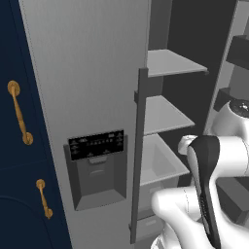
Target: Take the strawberry from the fridge and place it on top of the pancake, located on the dining counter.
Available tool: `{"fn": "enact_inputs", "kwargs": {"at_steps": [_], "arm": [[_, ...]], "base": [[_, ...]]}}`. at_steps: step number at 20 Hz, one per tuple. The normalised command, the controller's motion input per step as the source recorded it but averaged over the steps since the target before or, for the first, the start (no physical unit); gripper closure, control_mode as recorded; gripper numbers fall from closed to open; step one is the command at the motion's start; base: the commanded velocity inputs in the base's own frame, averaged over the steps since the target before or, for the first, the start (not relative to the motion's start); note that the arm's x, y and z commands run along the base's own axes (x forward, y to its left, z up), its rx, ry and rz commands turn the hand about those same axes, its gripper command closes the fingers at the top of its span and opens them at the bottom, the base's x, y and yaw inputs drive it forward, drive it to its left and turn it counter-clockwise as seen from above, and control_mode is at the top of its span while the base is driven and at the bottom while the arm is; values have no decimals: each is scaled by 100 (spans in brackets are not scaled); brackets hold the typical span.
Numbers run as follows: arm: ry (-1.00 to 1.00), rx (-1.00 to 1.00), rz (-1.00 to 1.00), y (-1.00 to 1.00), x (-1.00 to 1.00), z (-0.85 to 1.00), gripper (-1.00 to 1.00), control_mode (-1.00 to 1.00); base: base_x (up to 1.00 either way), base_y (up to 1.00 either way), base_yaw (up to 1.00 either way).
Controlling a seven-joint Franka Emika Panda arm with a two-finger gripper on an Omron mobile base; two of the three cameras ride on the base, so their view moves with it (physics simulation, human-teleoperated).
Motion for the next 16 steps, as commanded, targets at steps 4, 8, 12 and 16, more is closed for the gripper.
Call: {"fn": "enact_inputs", "kwargs": {"at_steps": [4,8,12,16], "arm": [[0,1,0,0,0,-2,100,-100],[0,0,0,0,0,0,100,-100],[0,0,1,0,-6,0,100,100],[0,0,0,0,0,0,100,100]], "base": [[0,0,0],[0,0,0],[-9,0,1],[-73,0,6]]}}
